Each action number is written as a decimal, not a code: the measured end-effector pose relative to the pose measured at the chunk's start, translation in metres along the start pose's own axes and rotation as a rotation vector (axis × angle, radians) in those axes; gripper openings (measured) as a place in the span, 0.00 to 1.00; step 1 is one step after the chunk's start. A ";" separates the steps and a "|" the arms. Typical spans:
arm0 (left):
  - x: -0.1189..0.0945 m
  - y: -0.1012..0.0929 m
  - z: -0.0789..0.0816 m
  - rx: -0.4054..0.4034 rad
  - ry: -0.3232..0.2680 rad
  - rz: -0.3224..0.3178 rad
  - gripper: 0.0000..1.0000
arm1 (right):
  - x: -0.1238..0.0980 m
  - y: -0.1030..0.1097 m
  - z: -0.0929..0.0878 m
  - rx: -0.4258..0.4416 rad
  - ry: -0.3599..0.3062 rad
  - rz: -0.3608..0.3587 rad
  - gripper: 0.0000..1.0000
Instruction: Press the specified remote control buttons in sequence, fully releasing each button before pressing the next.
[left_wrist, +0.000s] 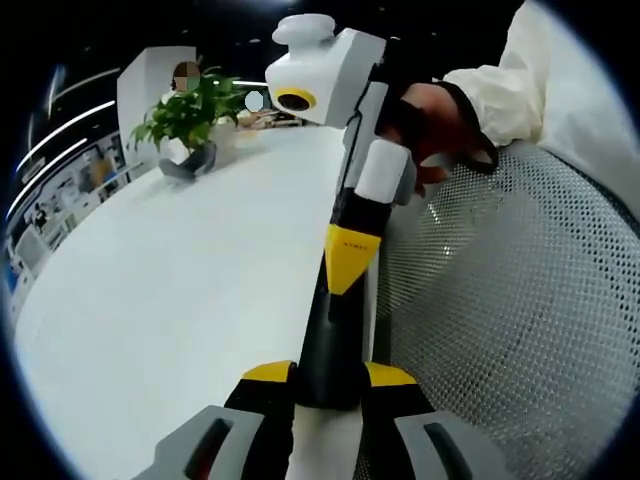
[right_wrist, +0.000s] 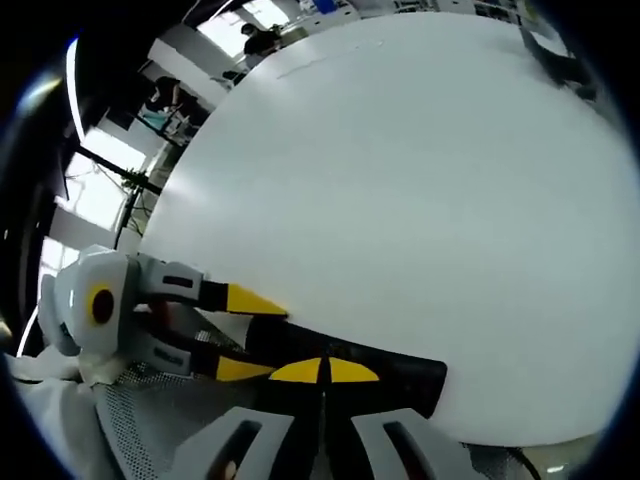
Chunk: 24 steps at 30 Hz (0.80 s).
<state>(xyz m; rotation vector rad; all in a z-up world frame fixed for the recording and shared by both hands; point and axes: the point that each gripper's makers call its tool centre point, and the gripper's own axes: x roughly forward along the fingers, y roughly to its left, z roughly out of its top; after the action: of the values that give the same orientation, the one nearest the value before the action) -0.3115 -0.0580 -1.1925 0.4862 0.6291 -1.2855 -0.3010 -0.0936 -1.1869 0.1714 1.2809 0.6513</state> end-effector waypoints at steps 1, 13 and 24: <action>0.000 0.000 0.000 0.000 -0.001 0.000 0.25 | 0.000 0.001 -0.001 -0.019 0.001 -0.010 0.00; 0.000 0.000 0.000 0.002 -0.009 0.000 0.25 | -0.003 0.002 -0.002 -0.049 -0.003 -0.018 0.00; 0.001 0.000 0.000 0.002 -0.010 0.000 0.25 | -0.003 0.000 -0.008 0.054 0.043 0.017 0.00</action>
<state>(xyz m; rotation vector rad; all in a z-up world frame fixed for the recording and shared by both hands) -0.3111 -0.0582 -1.1930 0.4812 0.6192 -1.2878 -0.3092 -0.0969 -1.1869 0.2140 1.3400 0.6387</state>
